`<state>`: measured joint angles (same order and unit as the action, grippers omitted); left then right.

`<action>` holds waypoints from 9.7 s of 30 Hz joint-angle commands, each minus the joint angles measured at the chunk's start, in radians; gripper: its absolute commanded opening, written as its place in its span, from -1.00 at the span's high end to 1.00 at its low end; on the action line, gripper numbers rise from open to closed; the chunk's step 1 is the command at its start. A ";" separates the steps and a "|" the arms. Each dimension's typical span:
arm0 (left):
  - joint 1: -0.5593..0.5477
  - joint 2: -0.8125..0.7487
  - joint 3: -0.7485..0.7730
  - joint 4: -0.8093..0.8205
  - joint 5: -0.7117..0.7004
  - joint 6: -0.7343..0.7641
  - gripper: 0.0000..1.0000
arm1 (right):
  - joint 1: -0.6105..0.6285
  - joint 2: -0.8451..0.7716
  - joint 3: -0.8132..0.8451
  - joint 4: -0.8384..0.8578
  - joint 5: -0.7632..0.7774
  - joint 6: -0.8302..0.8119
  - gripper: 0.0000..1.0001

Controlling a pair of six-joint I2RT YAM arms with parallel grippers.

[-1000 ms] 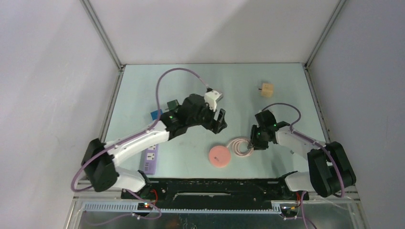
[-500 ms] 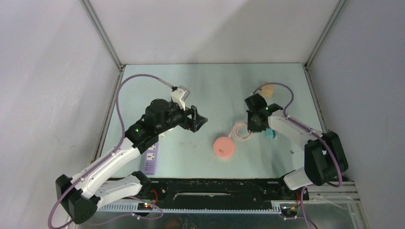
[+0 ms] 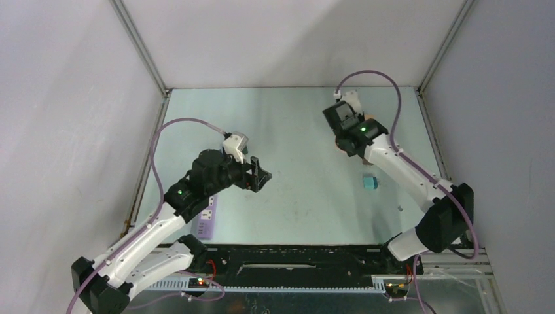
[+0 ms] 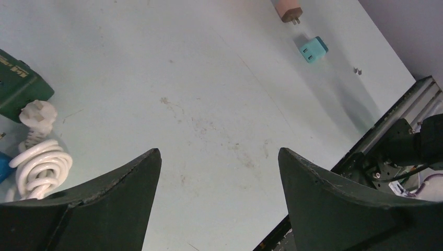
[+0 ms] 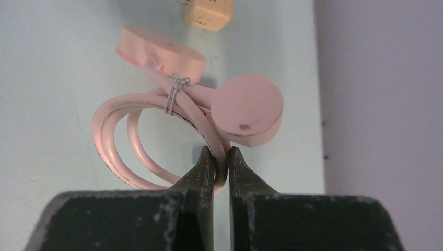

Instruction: Insert the plug

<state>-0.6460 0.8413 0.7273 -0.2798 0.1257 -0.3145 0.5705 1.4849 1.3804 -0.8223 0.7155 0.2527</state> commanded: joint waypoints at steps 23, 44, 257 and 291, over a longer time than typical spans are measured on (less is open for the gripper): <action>0.047 -0.200 0.019 -0.162 -0.257 -0.023 -0.79 | 0.591 0.308 0.007 -0.019 0.016 0.341 0.90; 0.123 -0.074 -0.027 -0.089 -0.001 -0.137 -0.96 | 0.386 -0.163 -0.450 0.355 -0.502 0.250 -0.99; -0.378 1.067 0.583 -0.072 0.124 0.598 -0.60 | -0.524 -0.770 -0.998 0.399 -1.188 0.347 -0.28; -0.116 0.541 0.141 0.545 0.640 -0.025 1.00 | -0.283 -0.882 -0.998 0.862 -1.380 0.498 -0.93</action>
<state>-0.7658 1.4689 0.9543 0.0544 0.5816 -0.1612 0.1871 0.5522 0.3630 -0.2230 -0.6479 0.6476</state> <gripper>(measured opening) 0.340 0.959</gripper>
